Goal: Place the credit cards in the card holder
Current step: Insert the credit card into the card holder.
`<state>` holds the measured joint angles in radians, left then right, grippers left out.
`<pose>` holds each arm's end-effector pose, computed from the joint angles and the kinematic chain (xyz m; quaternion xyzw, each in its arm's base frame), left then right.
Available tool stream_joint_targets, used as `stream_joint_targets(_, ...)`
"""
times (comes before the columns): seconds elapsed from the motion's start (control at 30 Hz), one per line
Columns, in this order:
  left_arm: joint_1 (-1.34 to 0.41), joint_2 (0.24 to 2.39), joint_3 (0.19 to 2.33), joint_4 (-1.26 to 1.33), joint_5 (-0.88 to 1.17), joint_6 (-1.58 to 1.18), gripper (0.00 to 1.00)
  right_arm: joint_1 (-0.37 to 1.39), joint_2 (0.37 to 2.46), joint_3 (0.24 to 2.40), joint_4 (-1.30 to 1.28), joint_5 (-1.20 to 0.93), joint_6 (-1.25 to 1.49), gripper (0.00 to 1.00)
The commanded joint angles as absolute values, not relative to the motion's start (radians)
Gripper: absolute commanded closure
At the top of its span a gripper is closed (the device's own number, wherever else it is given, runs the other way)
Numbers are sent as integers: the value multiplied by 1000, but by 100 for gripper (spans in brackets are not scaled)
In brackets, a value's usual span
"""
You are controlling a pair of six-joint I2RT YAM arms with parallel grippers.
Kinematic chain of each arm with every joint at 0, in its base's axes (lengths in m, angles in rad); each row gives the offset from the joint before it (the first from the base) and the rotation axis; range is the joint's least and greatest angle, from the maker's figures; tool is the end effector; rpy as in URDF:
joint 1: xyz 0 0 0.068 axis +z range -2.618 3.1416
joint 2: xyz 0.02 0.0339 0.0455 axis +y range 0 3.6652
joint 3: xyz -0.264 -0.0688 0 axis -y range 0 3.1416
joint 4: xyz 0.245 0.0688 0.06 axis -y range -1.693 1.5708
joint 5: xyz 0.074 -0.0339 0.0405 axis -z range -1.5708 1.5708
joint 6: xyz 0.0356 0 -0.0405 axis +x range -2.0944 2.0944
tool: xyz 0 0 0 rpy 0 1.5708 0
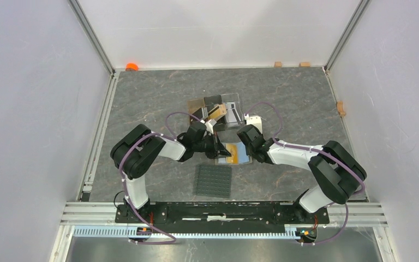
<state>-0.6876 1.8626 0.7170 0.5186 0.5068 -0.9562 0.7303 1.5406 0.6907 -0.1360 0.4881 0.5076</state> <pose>0.2493 -0.2271 0.1062 -0.0025 0.8698 -0.4743 0.1361 0.2175 0.1724 0.1450 -0.0340 0.9312 -0.0261 0.3621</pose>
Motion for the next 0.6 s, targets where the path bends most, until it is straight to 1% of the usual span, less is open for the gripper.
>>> stream_joint_targets(0.0, -715, 1917, 731, 443, 468, -994, 98, 731, 1583, 669, -180, 454, 520, 100)
stream_joint_targets(0.13, -715, 1918, 730, 451, 464, -1002, 98, 732, 1582, 669, -181, 455, 519, 100)
stream_joint_targets(0.3, -713, 1878, 695, 405, 389, -1003, 98, 732, 1579, 669, -189, 468, 520, 100)
stream_joint_targets(0.4, -712, 1821, 663, 431, 382, -996, 98, 732, 1574, 667, -190, 471, 518, 100)
stream_joint_targets(0.5, -712, 1743, 661, 397, 378, -923, 98, 732, 1544, 675, -195, 447, 496, 100)
stream_joint_targets(0.53, -712, 1713, 663, 375, 376, -893, 98, 732, 1525, 680, -196, 432, 484, 99)
stream_joint_targets(0.57, -710, 1692, 669, 361, 381, -866, 98, 732, 1505, 688, -202, 425, 475, 94)
